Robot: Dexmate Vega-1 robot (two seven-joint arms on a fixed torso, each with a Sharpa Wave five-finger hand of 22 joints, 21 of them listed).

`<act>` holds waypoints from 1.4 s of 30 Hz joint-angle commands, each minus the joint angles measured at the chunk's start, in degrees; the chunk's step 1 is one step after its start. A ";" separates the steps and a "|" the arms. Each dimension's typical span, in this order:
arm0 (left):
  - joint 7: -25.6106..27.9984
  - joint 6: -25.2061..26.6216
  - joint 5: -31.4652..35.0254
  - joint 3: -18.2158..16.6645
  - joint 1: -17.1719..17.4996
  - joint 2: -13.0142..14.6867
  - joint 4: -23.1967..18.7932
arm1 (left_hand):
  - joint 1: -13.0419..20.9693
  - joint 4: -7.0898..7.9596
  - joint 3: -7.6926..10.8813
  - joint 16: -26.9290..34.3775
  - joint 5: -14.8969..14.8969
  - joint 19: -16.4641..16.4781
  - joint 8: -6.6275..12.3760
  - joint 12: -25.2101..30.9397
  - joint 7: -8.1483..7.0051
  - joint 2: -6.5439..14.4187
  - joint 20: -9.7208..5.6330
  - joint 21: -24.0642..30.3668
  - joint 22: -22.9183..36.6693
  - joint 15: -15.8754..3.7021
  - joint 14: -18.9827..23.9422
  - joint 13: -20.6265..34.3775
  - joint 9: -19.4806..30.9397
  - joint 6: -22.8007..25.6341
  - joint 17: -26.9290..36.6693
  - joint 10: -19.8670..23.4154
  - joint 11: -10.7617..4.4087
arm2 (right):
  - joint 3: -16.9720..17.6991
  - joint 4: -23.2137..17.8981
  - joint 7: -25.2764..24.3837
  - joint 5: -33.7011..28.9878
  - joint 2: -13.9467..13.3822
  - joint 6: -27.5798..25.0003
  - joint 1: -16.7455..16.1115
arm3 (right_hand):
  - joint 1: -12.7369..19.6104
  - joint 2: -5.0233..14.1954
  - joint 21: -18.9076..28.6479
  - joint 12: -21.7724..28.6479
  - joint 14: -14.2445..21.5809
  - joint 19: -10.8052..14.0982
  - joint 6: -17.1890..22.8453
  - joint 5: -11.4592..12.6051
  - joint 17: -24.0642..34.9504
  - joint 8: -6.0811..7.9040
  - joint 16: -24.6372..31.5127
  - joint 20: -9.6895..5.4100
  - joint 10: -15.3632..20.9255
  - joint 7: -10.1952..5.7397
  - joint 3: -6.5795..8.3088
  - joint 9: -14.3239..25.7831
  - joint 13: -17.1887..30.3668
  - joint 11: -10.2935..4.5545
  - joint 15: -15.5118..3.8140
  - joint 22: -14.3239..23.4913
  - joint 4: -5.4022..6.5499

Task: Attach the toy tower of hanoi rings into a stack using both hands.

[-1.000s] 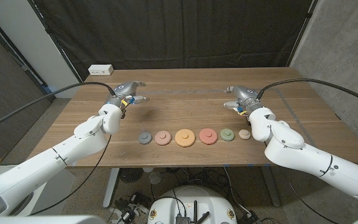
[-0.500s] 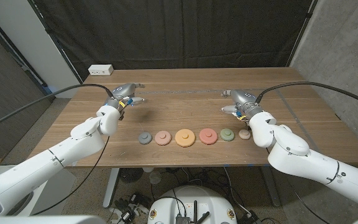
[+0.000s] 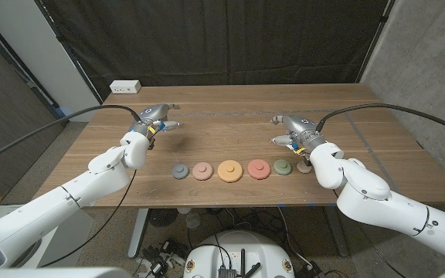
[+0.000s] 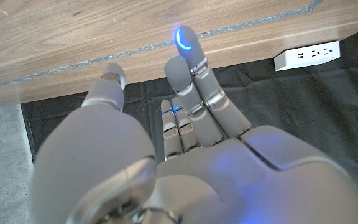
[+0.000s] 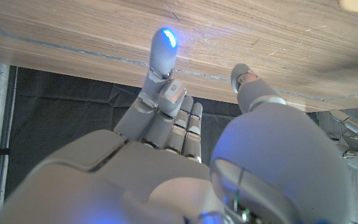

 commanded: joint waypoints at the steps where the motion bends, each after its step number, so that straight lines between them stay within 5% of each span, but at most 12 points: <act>1: 0.12 0.01 -0.04 0.50 -0.35 -0.38 0.50 | 0.50 0.17 -0.34 0.43 0.36 -0.30 0.18 0.07 -0.03 0.63 -2.18 0.57 -0.20 -0.99 0.16 0.36 0.19 0.57 0.11 0.61 -0.02 | -0.62 -1.64 4.27 -2.72 -0.91 0.81 -0.37 | -0.15 -0.59 0.35 -0.32 -0.51 -0.40 -0.17 -0.18 0.26 -0.30 -0.37 -0.40 -0.56 0.44 0.36 0.12 0.12 0.27 -5.55 0.01 -0.05; 14: 0.79 0.23 0.19 0.25 0.30 -0.04 -0.09 | 0.60 0.18 -0.55 0.97 0.42 -0.30 0.19 0.07 0.04 1.02 -2.18 1.33 -0.48 -1.00 0.28 0.50 0.16 1.04 0.15 1.02 -0.11 | -3.97 -3.80 13.53 -9.48 -0.74 -1.83 1.35 | -0.25 -1.41 0.30 -0.60 -2.72 -1.93 -4.43 -0.84 -0.21 -1.58 -1.46 -0.40 -3.72 0.87 0.50 0.30 0.53 0.89 -5.51 -0.60 -0.14; 42: 0.81 0.48 0.21 -0.42 1.52 0.62 -1.45 | 0.63 0.14 -0.83 1.96 0.74 -0.98 -0.06 -0.27 0.01 1.68 -2.17 3.30 -1.32 -1.00 -0.11 0.59 0.11 1.62 0.82 1.56 0.03 | -6.59 -4.11 27.27 -23.95 2.86 -1.26 -0.01 | 1.28 -1.81 0.42 -0.47 -7.90 -5.41 -9.33 -2.11 -2.77 -1.95 -5.76 -0.27 -9.08 2.54 0.24 0.54 1.07 1.88 -5.61 -1.44 -0.39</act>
